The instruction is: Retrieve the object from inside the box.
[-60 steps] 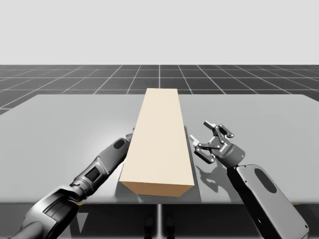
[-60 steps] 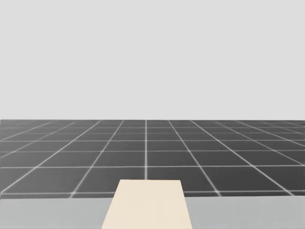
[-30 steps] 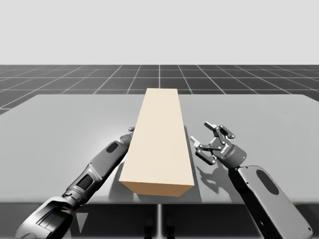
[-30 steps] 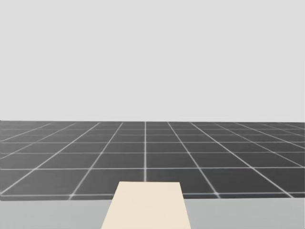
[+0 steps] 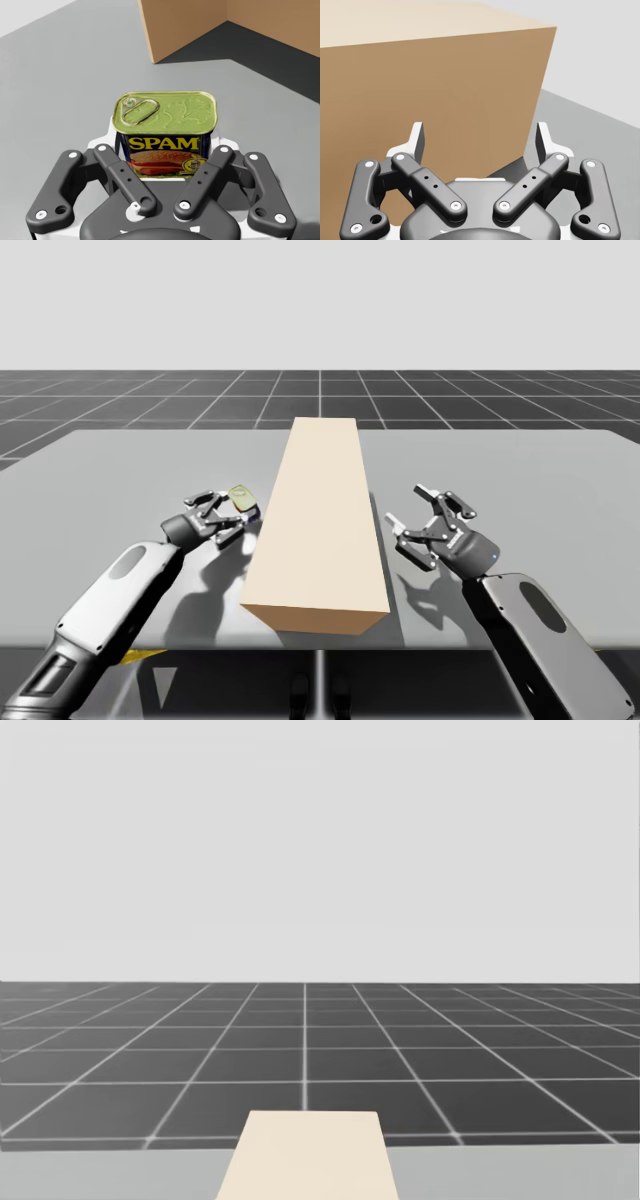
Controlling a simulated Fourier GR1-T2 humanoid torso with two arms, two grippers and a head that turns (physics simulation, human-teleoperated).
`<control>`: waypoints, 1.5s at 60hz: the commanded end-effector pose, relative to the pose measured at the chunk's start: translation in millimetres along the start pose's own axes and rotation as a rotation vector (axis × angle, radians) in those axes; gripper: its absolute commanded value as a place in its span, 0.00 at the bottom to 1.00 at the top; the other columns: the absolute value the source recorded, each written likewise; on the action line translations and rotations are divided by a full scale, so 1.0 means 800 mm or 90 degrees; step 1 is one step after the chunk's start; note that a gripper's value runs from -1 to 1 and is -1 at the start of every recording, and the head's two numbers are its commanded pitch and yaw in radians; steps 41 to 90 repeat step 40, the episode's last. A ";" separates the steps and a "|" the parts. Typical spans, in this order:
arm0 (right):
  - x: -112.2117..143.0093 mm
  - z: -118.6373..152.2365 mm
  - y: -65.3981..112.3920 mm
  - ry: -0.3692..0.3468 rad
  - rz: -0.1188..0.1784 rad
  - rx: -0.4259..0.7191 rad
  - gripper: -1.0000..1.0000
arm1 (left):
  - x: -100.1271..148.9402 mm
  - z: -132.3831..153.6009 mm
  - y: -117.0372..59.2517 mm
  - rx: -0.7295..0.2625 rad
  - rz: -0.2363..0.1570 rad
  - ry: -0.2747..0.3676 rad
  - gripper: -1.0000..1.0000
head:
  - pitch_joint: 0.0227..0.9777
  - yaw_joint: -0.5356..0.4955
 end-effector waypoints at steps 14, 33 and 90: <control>0.006 0.002 -0.005 0.016 0.028 -0.008 0.00 | 0.123 0.023 0.063 0.015 -0.078 -0.085 1.00 | 0.07 0.49; 0.014 -0.003 -0.012 0.011 0.054 -0.059 0.00 | 0.225 0.032 0.085 0.068 -0.129 -0.151 1.00 | 0.06 0.49; 0.014 -0.014 -0.034 -0.022 -0.017 -0.116 0.00 | 0.263 0.029 0.077 0.084 -0.161 -0.175 1.00 | 0.06 0.49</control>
